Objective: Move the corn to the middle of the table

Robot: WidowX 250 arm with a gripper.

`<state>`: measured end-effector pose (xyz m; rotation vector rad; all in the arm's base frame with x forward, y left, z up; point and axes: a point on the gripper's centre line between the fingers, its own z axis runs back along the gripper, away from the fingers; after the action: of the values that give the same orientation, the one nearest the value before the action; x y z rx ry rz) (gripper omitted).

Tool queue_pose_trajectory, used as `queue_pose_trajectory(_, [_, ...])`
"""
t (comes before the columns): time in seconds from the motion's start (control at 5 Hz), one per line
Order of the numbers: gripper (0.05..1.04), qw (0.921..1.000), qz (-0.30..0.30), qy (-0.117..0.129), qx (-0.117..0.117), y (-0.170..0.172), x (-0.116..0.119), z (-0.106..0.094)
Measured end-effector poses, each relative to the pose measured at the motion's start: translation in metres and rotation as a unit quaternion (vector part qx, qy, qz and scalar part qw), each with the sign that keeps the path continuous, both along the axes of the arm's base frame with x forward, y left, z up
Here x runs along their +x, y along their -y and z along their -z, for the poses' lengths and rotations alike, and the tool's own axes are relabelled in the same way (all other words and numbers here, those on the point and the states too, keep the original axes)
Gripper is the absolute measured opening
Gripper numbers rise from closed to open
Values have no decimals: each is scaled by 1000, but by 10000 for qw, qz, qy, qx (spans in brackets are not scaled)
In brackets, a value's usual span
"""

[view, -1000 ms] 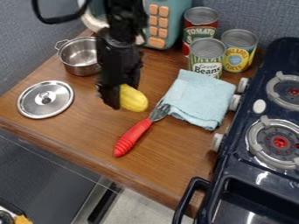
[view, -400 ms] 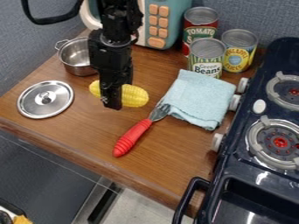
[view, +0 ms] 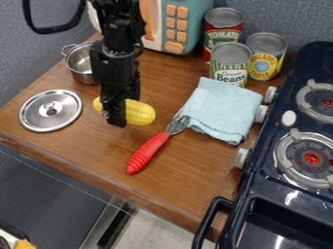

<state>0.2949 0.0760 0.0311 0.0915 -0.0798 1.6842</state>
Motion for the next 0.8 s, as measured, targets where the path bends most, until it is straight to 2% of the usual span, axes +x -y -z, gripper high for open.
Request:
queue_pose_trajectory(0.2, [659,9992,248,-210,214,-1,0,14])
queue_pose_trajectory(0.4, [659,9977,504,-212,408,-1,3,16])
queue_pose_trajectory(0.6, [659,9969,562,-214,512,0,4,20])
queue_pose_trajectory(0.8, [659,9974,546,-137,457,1,5,21])
